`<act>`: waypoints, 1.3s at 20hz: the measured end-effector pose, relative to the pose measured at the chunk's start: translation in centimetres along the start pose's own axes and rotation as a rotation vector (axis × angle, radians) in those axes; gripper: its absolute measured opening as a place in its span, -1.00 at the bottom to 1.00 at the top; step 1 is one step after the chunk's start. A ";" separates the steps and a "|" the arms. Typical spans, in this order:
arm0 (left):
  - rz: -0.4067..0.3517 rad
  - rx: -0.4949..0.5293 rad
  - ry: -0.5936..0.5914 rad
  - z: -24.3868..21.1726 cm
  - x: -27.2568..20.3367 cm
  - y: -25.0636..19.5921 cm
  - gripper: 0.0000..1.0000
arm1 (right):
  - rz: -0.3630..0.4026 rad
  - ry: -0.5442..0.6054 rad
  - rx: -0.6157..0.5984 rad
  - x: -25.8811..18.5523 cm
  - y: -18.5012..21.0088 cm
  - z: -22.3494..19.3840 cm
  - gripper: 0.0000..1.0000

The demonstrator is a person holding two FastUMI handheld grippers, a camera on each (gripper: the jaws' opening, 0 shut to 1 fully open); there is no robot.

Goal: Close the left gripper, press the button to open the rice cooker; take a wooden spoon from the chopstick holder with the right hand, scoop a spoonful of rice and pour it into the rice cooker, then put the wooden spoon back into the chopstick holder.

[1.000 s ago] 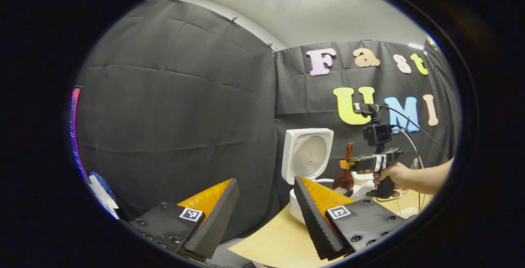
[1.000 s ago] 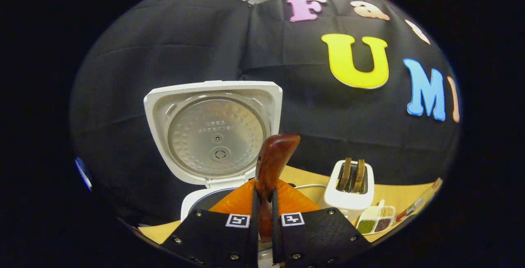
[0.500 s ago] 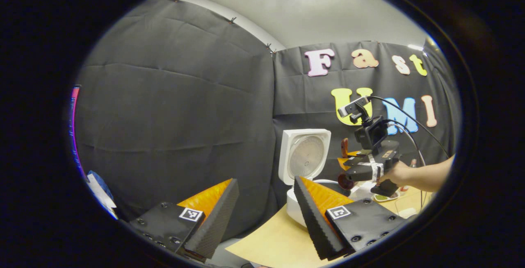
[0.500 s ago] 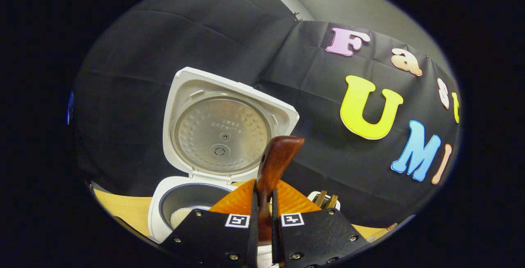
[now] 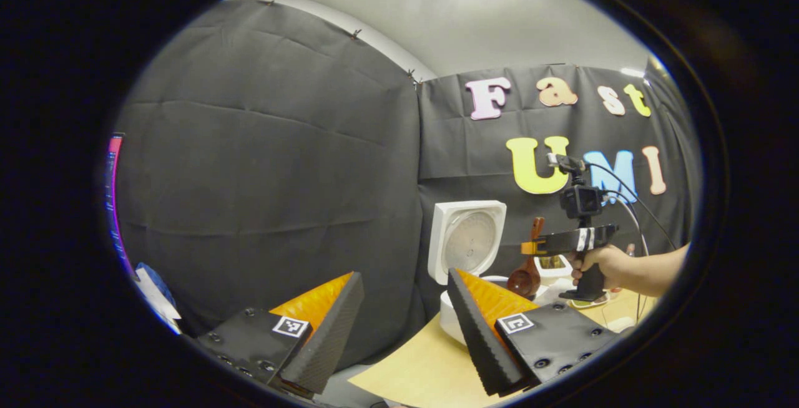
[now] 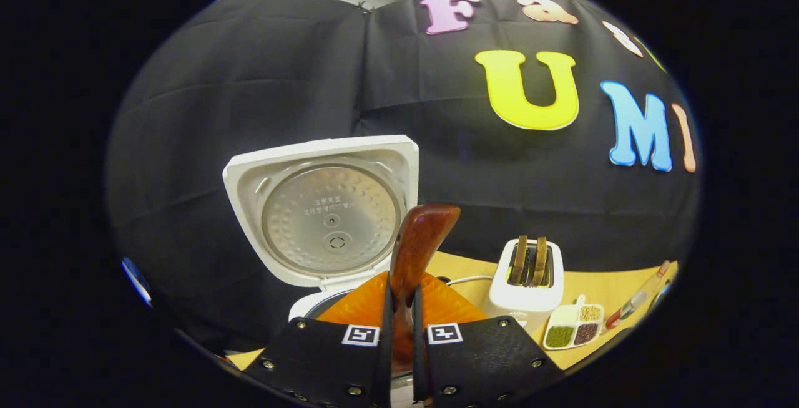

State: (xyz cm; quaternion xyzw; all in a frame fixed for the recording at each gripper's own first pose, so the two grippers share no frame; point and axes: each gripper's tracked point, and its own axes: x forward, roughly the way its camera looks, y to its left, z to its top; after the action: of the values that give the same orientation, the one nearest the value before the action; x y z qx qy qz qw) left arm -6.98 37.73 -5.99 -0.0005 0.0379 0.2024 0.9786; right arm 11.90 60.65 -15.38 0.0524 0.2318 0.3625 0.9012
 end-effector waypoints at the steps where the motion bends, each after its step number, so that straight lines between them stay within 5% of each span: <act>1: -0.004 -0.004 -0.002 0.2 0.1 -0.2 0.89 | 0.011 0.008 0.057 -0.4 0.0 -0.1 -0.72; 5: -0.026 -0.004 -0.027 1.4 0.5 -1.4 0.82 | 0.040 0.003 0.280 -2.2 -1.1 1.2 -0.72; 10: -0.078 -0.010 -0.055 3.0 0.8 -4.4 0.88 | 0.023 -0.039 0.400 -6.2 -4.8 3.4 -0.72; 26: -0.222 -0.035 -0.105 6.9 -0.2 -17.0 0.88 | -0.151 -0.190 0.371 -22.1 -20.2 7.3 -0.73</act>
State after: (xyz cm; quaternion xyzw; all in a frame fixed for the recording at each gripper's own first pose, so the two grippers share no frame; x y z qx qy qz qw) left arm 0.11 22.18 0.65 -0.0112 -0.0172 0.0931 0.9954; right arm 14.05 31.43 -5.81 0.2336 0.2118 0.2386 0.9185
